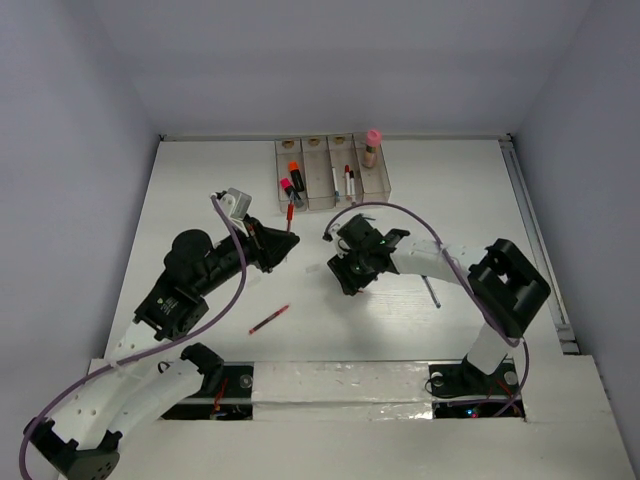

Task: Sort the stationery into containers
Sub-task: Close the pen cap on the pen.

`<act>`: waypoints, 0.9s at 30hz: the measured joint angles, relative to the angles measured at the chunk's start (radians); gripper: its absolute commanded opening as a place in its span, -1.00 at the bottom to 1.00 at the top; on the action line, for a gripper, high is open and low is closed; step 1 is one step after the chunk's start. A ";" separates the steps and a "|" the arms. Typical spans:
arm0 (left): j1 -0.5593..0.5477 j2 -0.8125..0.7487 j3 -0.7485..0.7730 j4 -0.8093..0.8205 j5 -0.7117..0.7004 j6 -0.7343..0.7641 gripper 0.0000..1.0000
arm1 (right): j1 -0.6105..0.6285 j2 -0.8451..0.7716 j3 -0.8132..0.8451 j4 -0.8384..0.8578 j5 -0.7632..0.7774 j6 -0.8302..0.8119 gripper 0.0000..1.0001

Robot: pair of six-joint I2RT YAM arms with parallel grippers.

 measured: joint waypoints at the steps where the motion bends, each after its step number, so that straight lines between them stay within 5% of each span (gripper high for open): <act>1: 0.002 -0.001 0.000 0.000 -0.001 0.000 -1.00 | 0.002 0.013 0.006 -0.004 0.009 -0.001 0.10; 7: 0.002 -0.010 0.000 0.000 -0.007 0.000 -1.00 | 0.023 0.057 0.025 -0.013 0.052 -0.011 0.05; 18: 0.002 -0.012 -0.001 0.004 -0.017 0.000 -1.00 | 0.050 0.103 0.080 -0.050 0.137 -0.003 -0.75; 27: 0.002 -0.060 -0.049 0.001 -0.085 -0.005 -1.00 | 0.055 0.077 0.070 -0.050 0.158 0.059 -0.98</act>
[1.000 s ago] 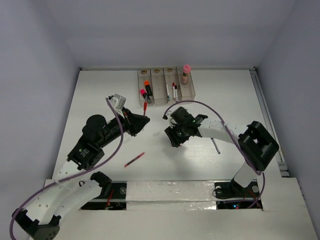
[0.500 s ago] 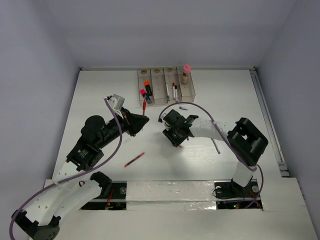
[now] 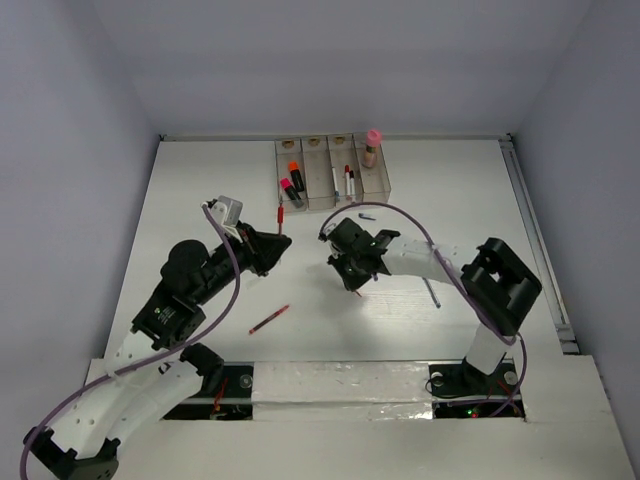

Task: Sort the stationery into containers
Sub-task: Close the pen cap on the pen.

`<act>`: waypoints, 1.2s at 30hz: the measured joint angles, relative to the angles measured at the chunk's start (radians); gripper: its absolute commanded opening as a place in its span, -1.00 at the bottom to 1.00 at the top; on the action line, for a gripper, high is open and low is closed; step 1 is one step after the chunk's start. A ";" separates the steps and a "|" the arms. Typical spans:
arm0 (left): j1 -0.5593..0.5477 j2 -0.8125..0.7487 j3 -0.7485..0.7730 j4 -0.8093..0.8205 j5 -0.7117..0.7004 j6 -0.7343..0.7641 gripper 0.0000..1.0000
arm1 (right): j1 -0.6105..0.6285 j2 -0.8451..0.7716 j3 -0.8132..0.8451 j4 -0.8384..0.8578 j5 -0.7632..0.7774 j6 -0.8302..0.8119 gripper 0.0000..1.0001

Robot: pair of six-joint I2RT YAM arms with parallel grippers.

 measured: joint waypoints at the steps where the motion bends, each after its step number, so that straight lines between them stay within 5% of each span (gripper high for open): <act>1: 0.000 -0.006 -0.011 -0.004 -0.005 -0.004 -1.00 | 0.000 -0.018 -0.005 0.001 0.002 0.011 -0.98; 16: -0.001 -0.006 -0.347 0.214 0.110 -0.185 -1.00 | 0.007 -0.324 0.015 0.359 0.198 0.185 -1.00; 29: -0.032 0.078 -0.357 0.318 0.106 -0.205 -1.00 | 0.007 -0.325 -0.013 0.778 0.182 0.415 -1.00; 36: -0.032 0.090 -0.343 0.311 0.071 -0.195 -1.00 | 0.014 -0.329 -0.037 0.851 0.148 0.462 -1.00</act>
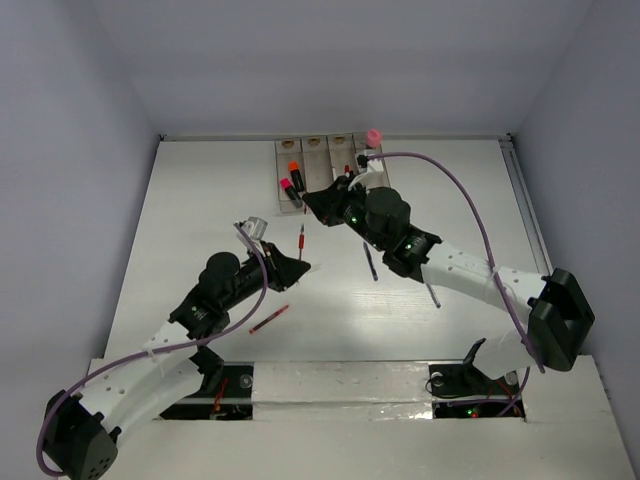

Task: Sort the stationery into containers
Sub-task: Close the pen cap on the pen.

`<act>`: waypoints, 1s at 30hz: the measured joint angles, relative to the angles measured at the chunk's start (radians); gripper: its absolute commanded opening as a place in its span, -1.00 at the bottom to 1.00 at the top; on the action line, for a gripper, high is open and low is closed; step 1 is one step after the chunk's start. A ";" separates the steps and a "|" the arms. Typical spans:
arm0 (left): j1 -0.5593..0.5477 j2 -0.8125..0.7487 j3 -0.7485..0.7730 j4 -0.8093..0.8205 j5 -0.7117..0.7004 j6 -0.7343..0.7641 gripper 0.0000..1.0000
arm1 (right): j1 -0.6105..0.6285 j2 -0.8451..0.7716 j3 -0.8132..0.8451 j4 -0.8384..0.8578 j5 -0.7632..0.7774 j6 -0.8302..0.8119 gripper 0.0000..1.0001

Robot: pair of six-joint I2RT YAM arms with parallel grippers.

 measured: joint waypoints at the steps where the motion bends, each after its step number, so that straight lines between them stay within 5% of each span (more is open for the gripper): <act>1: 0.000 0.001 0.005 0.000 -0.003 0.001 -1.00 | 0.002 -0.002 -0.006 0.008 -0.004 0.004 -1.00; 30: 0.000 0.032 0.071 -0.015 -0.043 0.037 -1.00 | 0.023 -0.008 -0.043 0.029 -0.051 0.018 -1.00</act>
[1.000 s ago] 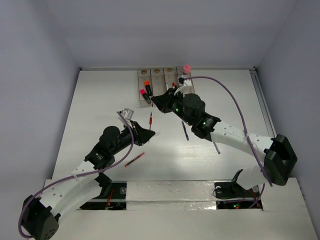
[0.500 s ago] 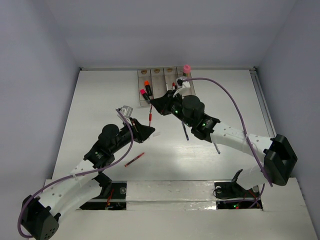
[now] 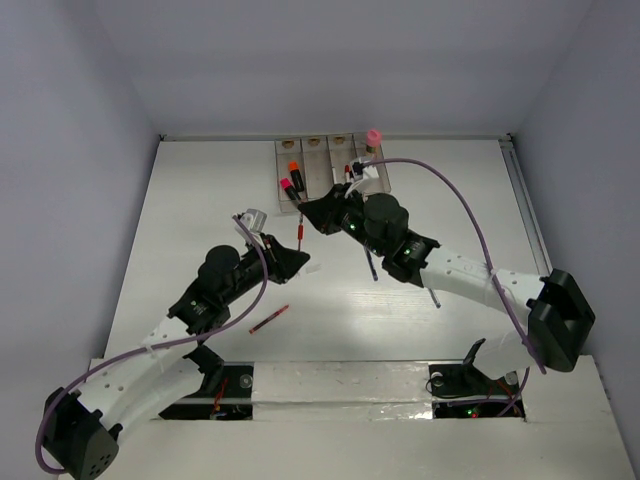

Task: Sort the stationery into containers
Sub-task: Close the pen cap on the pen.

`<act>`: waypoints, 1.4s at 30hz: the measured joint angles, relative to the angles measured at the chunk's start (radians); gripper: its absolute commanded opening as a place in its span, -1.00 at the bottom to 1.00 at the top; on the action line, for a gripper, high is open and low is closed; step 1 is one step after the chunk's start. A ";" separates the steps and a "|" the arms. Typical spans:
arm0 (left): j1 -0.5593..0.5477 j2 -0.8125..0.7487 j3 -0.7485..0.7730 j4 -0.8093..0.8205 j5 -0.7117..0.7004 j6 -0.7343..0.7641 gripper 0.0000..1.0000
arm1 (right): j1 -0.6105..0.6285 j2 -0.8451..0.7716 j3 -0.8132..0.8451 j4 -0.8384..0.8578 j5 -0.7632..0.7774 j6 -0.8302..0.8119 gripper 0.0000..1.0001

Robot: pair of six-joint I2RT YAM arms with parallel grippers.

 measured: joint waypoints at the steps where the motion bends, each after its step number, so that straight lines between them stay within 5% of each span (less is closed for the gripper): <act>1: 0.000 0.001 0.003 -0.002 -0.001 0.001 -1.00 | 0.000 -0.001 -0.002 0.000 0.000 0.000 -1.00; 26: -0.013 0.029 0.115 -0.097 -0.022 0.052 -1.00 | -0.008 -0.056 -0.025 0.015 -0.110 0.035 -1.00; 42: -0.020 0.051 0.340 -0.397 -0.010 0.138 -1.00 | 0.003 -0.094 -0.055 0.087 -0.132 0.033 -1.00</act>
